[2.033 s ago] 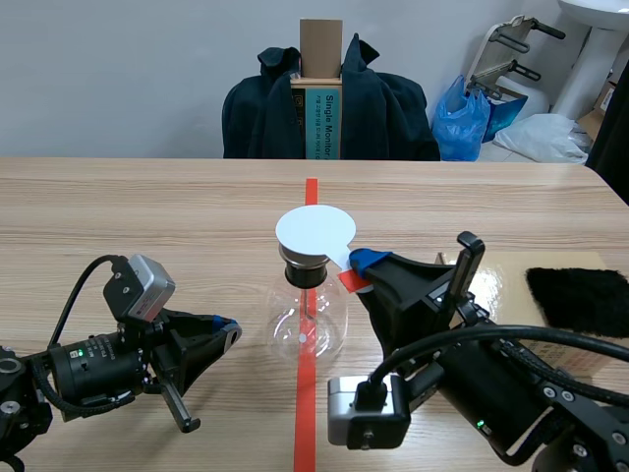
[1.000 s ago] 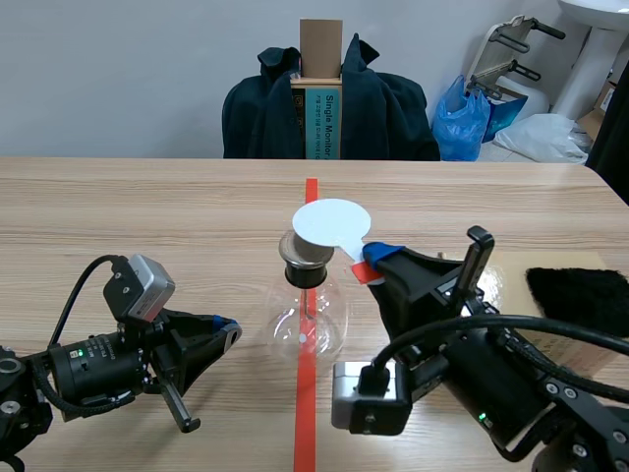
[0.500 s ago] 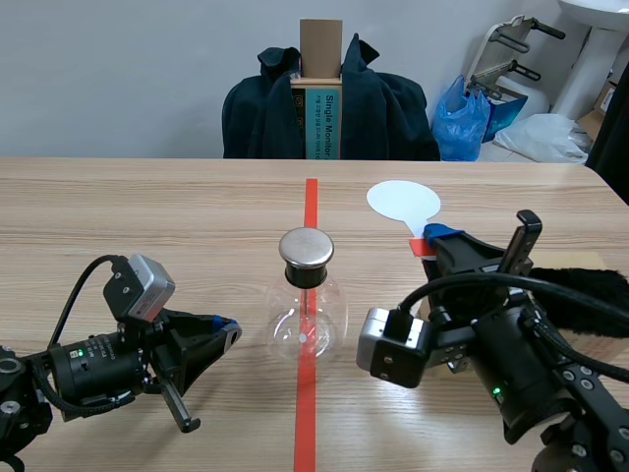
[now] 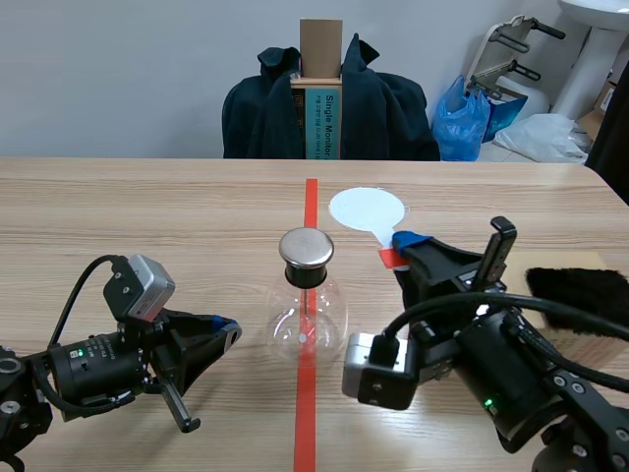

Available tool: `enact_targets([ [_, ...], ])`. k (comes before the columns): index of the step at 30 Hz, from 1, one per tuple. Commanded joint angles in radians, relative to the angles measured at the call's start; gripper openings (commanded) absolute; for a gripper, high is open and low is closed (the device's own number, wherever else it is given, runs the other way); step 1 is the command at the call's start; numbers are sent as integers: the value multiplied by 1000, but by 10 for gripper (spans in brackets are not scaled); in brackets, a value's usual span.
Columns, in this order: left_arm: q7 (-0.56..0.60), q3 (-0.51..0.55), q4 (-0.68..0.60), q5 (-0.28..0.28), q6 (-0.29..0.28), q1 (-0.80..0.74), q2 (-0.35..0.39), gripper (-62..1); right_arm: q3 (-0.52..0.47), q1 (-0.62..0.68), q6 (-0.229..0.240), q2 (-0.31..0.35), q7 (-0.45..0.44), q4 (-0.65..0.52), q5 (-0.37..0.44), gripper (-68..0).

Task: Do the electroscope experiment.
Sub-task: 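Move the plate toward and away from the electroscope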

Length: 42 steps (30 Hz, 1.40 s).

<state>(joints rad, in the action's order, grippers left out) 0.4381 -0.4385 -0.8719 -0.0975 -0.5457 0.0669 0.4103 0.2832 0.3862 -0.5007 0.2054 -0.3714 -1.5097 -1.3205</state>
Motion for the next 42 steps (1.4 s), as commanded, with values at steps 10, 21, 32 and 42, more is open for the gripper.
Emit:
enact_targets([
  [10,14,1,-10,-10,2,13,0,-580,-3,-1,-14,8,-158,-13,2,-667],
  [21,14,1,-10,-10,2,13,0,-580,-3,-1,-14,8,-212,-13,2,-667],
  [32,14,1,-10,-10,2,13,0,-580,-3,-1,-14,8,-72,-13,2,-667],
  [42,14,1,-10,-10,2,13,0,-580,-3,-1,-13,8,153,-13,2,-667],
])
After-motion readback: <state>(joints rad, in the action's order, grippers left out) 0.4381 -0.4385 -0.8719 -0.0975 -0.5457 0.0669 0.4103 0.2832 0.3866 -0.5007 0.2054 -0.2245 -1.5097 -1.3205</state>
